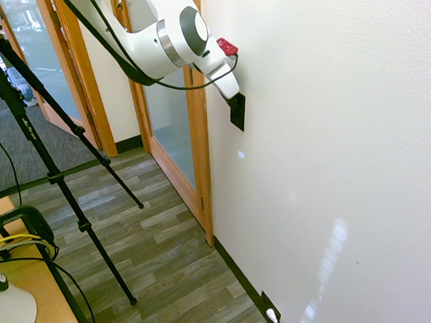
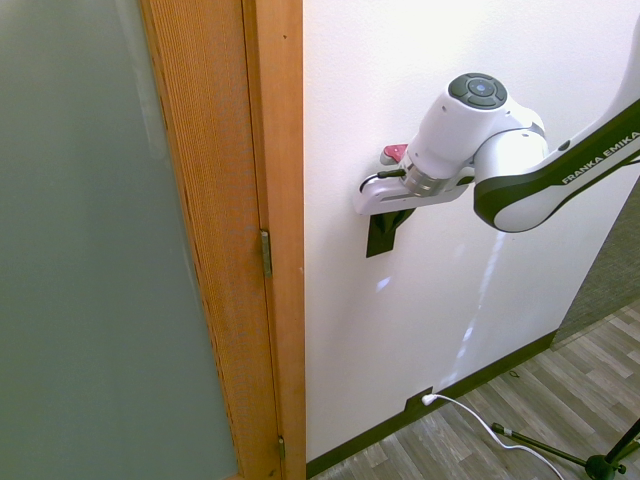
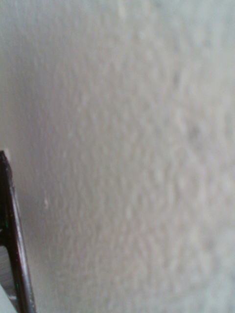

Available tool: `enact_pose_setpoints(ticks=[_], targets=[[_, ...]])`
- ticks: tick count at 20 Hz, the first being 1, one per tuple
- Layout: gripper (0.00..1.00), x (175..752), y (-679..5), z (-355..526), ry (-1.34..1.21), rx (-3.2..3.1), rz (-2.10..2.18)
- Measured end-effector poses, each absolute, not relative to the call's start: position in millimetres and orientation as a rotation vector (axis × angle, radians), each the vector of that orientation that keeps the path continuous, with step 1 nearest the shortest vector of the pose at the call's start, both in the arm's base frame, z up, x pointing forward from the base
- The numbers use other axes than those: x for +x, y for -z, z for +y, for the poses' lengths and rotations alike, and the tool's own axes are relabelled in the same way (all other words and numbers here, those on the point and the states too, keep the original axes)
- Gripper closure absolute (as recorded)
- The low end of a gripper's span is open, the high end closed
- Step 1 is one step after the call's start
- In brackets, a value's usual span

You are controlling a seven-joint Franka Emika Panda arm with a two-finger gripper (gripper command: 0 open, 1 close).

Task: Turn off the light

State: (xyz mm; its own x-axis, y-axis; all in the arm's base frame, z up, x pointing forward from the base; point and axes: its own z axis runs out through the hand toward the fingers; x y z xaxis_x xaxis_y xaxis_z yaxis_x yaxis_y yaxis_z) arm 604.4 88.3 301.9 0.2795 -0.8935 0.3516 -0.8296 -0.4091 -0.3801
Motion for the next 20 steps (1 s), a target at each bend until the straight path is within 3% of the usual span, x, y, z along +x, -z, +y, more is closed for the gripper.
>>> enact_pose_setpoints(ticks=[9,10,20], targets=[[1.00,611,-281,90,0.764,-2.436,1.657],[0.00,612,-281,90,0.765,-2.436,1.658],[0.00,612,-281,90,0.764,-2.435,1.656]])
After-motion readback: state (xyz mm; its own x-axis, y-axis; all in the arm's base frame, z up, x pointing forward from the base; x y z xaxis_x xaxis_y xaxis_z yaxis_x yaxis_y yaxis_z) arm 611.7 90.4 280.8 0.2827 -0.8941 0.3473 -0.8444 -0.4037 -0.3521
